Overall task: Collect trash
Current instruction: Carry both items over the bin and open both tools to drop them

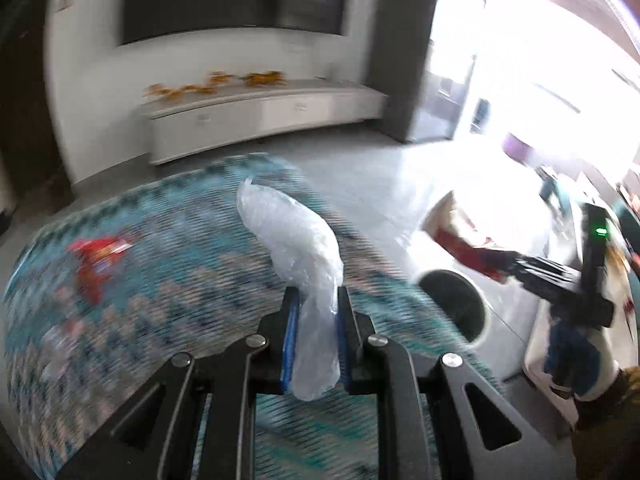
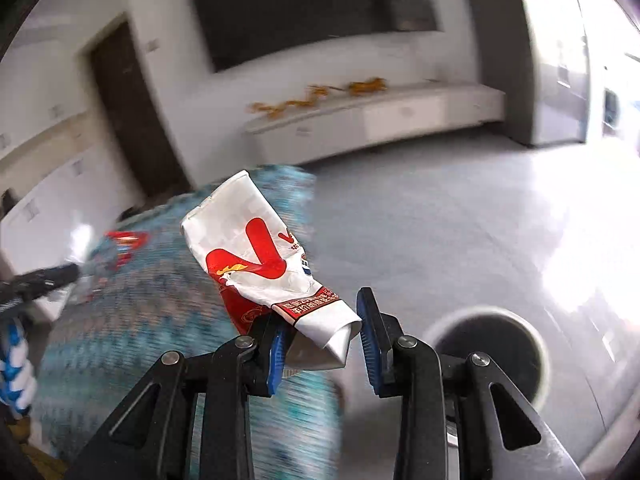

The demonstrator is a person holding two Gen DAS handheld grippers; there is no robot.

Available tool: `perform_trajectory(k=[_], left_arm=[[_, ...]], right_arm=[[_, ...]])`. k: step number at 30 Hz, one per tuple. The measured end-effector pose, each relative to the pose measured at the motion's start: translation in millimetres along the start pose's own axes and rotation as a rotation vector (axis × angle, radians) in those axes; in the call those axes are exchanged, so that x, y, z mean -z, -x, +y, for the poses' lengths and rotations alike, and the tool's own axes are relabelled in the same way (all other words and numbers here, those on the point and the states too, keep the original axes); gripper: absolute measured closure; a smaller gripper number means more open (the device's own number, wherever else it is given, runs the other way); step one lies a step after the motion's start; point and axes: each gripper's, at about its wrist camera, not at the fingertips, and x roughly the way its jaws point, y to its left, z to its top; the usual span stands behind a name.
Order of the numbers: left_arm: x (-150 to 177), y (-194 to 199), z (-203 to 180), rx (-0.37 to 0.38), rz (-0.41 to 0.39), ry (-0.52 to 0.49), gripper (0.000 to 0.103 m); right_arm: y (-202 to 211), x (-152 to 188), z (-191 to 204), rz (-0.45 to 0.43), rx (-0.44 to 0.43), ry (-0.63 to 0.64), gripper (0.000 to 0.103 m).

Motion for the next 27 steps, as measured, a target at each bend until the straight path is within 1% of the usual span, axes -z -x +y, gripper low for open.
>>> perform_trajectory(k=[2,4,5,7,10,14,18,19,20,21,22,25,26,27], left_arm=[[-15.1,-23.0,-36.5,0.056,0.029,-0.066,0.087],[-23.6,-43.0,-65.5,0.094,0.053,-0.111,0.087],[-28.6,-55.7,-80.7,0.118,0.07,-0.131,0.087],[-40.6,-85.4,-111.1,0.176,0.117,-0.15,0.087],[-47.9,-122.4,-150.5,0.229,0.171,-0.175,0.087],[-55.1,-170.8,-187.4,0.29,0.249,-0.151,0.086],[-56.3,-207.4,-208.7,0.329,0.31,-0.117,0.085],[-55.7,-214.0,-211.6,0.345,0.322,-0.108,0.085],[-55.9,-222.9,-214.9,0.358,0.34,-0.097,0.082],[-56.7,-228.2,-214.9,0.363,0.348,-0.089,0.078],[-56.8,-232.8,-215.4,0.369,0.353,-0.08,0.075],[-54.1,-236.2,-213.8,0.382,0.357,-0.064,0.061],[-53.9,-235.7,-213.1,0.385,0.354,-0.06,0.053],[-53.9,-236.0,-214.6,0.39,0.352,-0.057,0.05]], right_arm=[[-3.3,5.2,-25.3,0.018,0.046,-0.039,0.07],[-10.9,14.5,-55.7,0.042,0.114,-0.075,0.07],[-13.1,17.3,-64.0,0.05,0.126,-0.088,0.07],[-23.6,25.5,-90.5,0.078,0.166,-0.128,0.07],[-40.5,33.2,-114.4,0.111,0.208,-0.16,0.07],[-61.4,41.5,-140.7,0.145,0.249,-0.201,0.07],[-74.1,52.0,-166.9,0.172,0.277,-0.232,0.069],[-78.5,54.7,-172.9,0.183,0.289,-0.24,0.066],[-80.4,57.6,-177.5,0.191,0.296,-0.246,0.062],[-76.8,65.5,-179.4,0.194,0.3,-0.25,0.054],[-78.3,68.2,-183.5,0.198,0.306,-0.257,0.047],[-75.4,75.9,-193.2,0.204,0.316,-0.279,0.046],[-75.5,75.9,-193.9,0.205,0.319,-0.281,0.046],[-73.1,77.4,-195.6,0.205,0.323,-0.287,0.045]])
